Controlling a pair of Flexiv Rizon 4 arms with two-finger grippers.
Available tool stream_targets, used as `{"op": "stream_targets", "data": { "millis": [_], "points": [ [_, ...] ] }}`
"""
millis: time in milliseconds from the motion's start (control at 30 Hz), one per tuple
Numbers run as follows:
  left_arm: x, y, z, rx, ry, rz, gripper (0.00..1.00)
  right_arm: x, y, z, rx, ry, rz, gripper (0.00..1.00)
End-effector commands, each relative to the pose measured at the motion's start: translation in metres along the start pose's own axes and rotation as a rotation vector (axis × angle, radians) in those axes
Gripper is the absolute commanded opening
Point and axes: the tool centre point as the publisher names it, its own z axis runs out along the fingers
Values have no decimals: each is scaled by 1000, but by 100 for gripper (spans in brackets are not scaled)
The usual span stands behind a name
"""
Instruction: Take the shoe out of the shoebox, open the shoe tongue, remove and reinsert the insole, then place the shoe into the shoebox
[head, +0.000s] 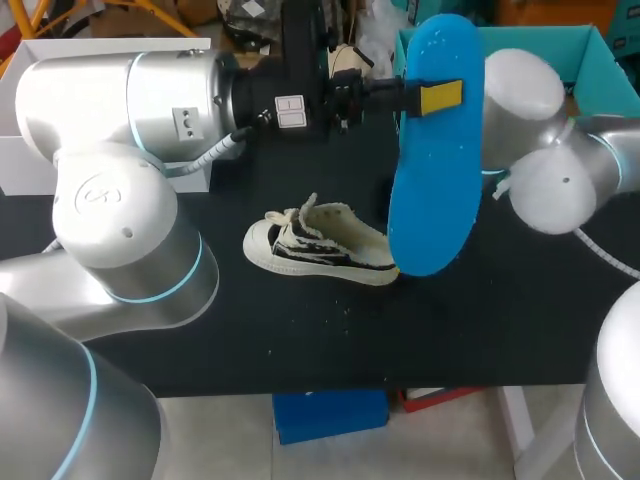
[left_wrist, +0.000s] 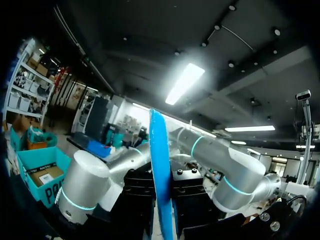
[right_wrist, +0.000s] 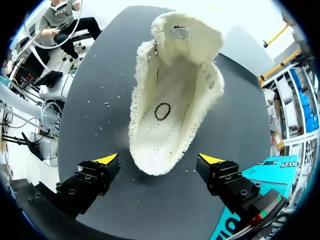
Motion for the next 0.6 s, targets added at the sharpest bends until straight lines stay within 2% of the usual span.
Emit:
{"op": "stream_targets", "data": {
  "millis": [33, 300, 600],
  "points": [
    [1, 0, 1, -2, -5, -1, 0, -8, 12, -9, 614, 112, -45, 100],
    [1, 0, 1, -2, -5, -1, 0, -10, 20, -15, 676, 150, -5, 100],
    [1, 0, 1, -2, -5, -1, 0, -7, 19, -14, 665, 134, 60, 100]
  ]
}}
